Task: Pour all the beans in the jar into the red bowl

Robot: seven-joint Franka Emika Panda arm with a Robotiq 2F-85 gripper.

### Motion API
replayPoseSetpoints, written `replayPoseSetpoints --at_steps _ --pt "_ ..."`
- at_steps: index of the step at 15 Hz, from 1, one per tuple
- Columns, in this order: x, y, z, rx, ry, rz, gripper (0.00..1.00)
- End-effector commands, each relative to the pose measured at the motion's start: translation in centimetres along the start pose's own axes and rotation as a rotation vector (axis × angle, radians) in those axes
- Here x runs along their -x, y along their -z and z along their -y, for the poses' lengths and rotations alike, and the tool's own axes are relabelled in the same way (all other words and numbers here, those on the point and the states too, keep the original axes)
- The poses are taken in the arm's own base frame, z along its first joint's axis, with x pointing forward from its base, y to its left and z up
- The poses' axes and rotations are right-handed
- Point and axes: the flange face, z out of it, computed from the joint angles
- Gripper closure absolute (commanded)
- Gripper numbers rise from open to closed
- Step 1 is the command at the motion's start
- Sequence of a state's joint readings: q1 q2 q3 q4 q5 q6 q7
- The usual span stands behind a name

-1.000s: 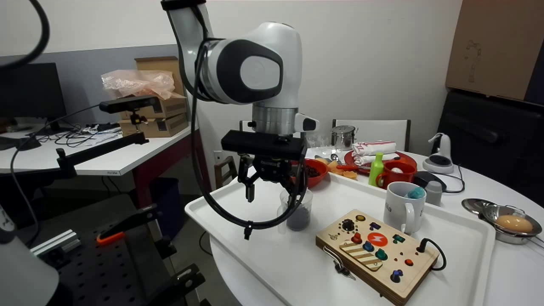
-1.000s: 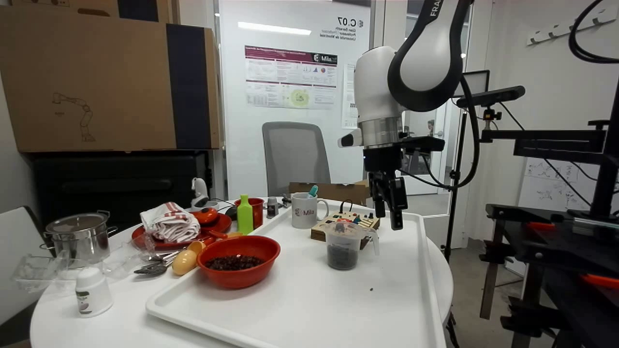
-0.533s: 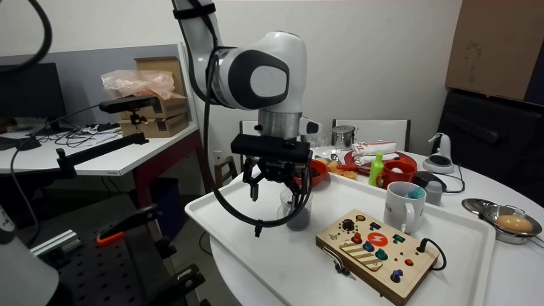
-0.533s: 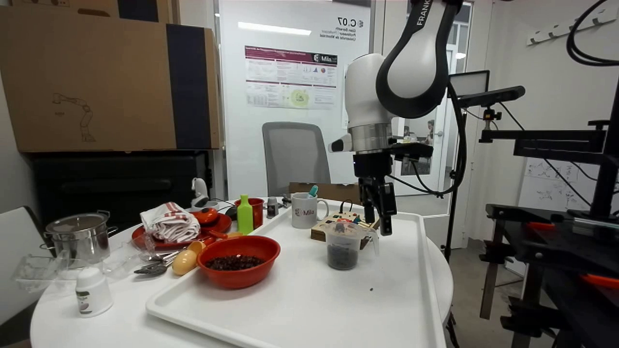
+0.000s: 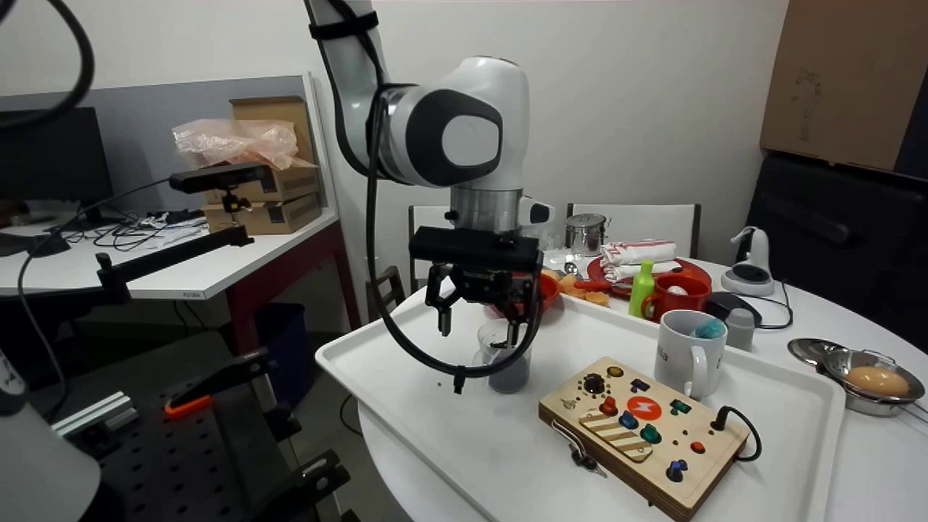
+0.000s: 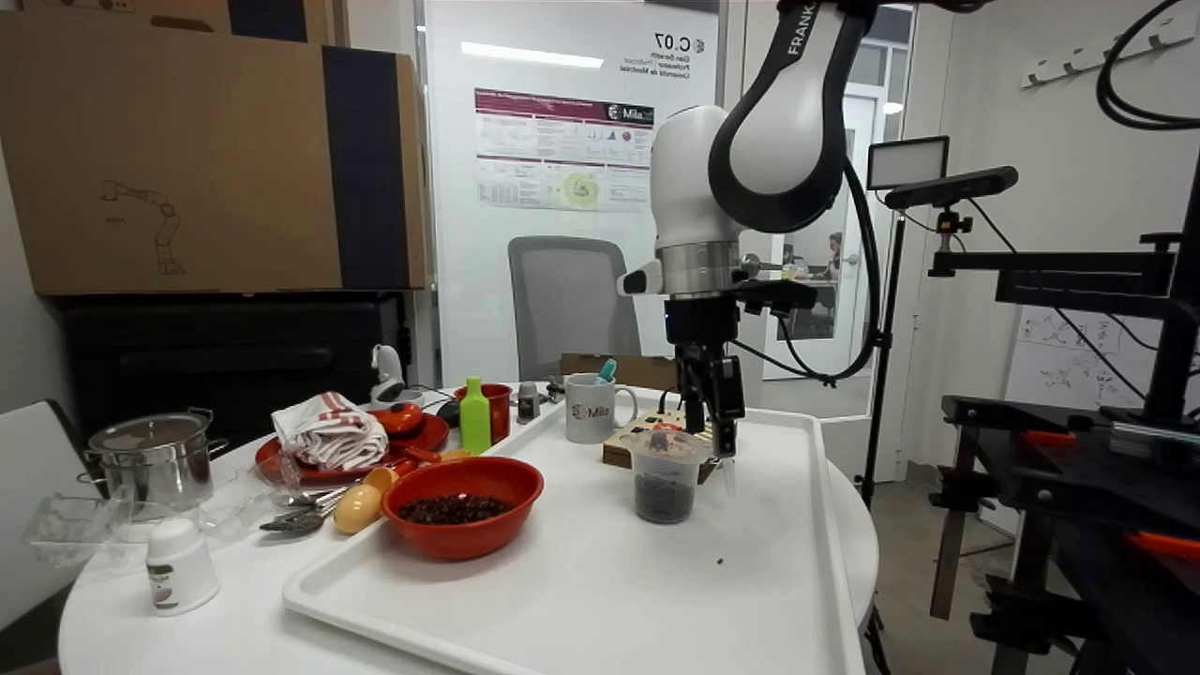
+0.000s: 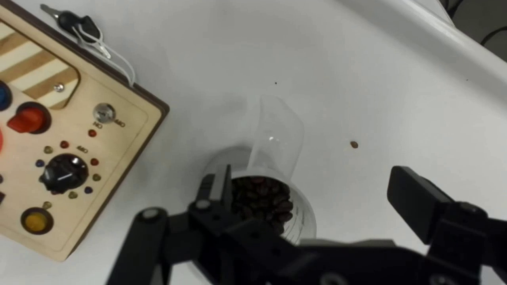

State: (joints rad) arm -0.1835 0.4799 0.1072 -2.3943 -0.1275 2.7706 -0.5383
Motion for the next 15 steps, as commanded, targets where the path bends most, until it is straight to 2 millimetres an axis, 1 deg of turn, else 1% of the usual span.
replayPoseSetpoints --at_steps 1,6,8,10,12,15 --pt "-0.5 0.1 -0.4 0.018 0.009 -0.002 0.0" --pt "0.0 1.5 -0.8 0.04 0.008 -0.01 0.0" --pt "0.1 1.6 -0.9 0.048 0.012 -0.005 0.0" --pt "0.4 1.4 -1.1 0.052 0.002 0.009 0.0" --pt "0.8 0.8 -1.4 0.057 -0.045 0.031 0.0" --pt "1.2 0.1 -1.4 0.047 -0.103 0.061 0.0"
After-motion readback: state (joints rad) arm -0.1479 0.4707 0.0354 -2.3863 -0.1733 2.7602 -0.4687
